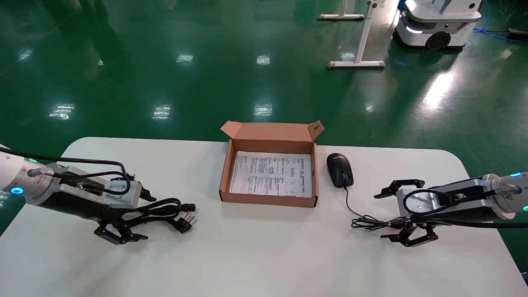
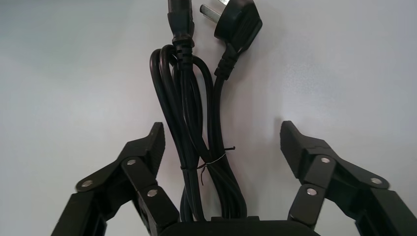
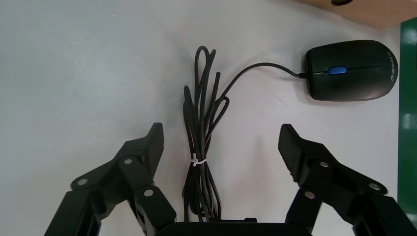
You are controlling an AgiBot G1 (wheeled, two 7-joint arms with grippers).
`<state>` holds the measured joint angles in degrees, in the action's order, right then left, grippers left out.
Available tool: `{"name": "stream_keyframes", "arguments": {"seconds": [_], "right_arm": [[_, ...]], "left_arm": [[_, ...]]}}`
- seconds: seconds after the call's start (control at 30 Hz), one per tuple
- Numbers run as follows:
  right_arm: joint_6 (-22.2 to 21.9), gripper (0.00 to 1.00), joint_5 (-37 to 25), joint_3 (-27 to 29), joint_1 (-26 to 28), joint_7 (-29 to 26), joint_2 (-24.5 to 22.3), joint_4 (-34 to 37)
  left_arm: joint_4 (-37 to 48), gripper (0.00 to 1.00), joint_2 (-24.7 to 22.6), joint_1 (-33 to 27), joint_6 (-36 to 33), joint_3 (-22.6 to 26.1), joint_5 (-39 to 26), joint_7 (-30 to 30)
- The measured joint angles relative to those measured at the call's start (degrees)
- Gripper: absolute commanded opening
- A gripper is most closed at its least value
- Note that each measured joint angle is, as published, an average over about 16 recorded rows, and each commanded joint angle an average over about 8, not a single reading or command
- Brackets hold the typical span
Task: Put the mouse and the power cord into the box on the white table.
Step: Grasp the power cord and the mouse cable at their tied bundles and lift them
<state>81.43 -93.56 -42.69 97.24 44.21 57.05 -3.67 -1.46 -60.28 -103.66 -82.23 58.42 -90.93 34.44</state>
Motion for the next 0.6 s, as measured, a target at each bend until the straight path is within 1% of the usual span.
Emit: {"name": "stream_keyframes", "arguments": {"seconds": [0.6], "right_arm": [[0.16, 0.00, 0.06, 0.00, -0.09, 0.01, -0.12, -0.44]], "left_arm": [[-0.31, 0.00, 0.09, -0.02, 0.03, -0.06, 0.07, -0.11]]}}
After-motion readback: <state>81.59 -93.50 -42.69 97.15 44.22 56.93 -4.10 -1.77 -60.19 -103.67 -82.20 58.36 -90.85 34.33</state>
